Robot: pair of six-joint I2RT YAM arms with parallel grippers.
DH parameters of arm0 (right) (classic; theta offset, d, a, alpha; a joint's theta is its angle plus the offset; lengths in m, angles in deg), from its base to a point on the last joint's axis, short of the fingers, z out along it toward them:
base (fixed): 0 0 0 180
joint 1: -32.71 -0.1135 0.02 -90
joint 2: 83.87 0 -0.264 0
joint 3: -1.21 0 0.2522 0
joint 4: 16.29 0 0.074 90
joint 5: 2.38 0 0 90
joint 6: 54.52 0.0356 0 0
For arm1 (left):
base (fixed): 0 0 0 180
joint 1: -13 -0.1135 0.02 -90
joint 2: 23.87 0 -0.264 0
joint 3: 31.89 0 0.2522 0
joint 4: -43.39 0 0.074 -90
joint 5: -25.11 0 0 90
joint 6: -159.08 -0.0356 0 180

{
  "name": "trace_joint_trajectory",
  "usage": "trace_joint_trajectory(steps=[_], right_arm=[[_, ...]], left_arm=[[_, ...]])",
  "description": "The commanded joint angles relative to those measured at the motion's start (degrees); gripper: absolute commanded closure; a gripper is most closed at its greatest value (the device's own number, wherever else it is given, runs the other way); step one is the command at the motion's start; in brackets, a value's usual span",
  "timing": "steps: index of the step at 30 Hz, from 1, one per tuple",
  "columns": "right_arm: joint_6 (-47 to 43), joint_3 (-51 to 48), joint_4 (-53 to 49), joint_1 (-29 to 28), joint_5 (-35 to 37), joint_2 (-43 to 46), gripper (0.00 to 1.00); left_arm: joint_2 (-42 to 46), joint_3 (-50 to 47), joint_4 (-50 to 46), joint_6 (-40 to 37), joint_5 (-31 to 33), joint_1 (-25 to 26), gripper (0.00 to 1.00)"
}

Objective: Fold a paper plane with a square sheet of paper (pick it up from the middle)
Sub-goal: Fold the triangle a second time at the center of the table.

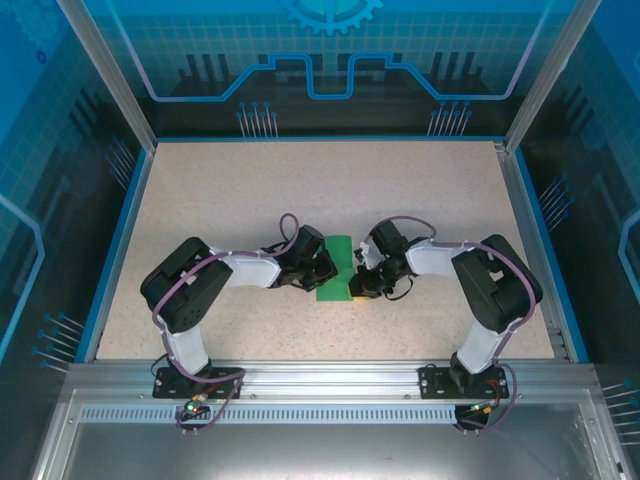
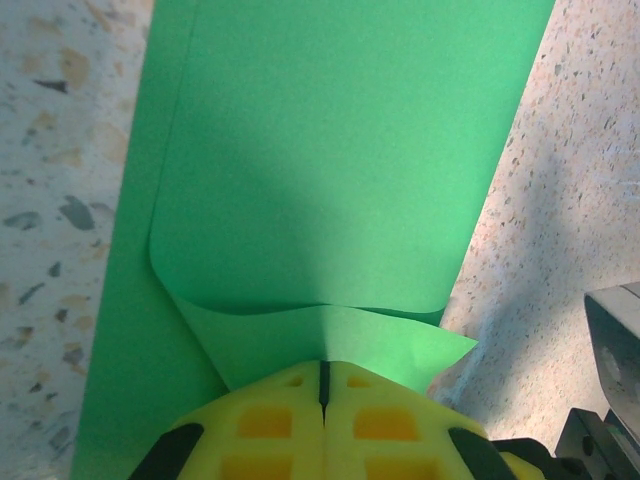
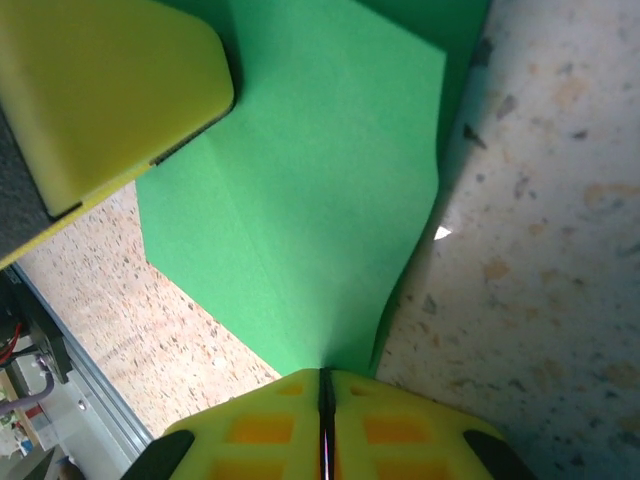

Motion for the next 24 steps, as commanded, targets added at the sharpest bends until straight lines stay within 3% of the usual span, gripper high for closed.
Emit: trace_joint_trajectory(steps=[1, 16, 24], right_arm=[[-2.5, -2.1, -7.3, 0.3, 1.7, 0.5, 0.9], [1.3, 2.8, -6.7, 0.0, -0.1, 6.3, 0.9], [4.2, 6.1, -3.3, -2.0, -0.1, 0.3, 0.89]], left_arm=[[-1.9, -0.7, -6.9, -1.1, 1.7, 0.1, 1.0], [-1.3, -0.6, -7.0, -1.7, 1.5, 0.2, 1.0], [-1.1, -0.3, -6.6, -1.8, 1.2, 0.2, 1.0]])
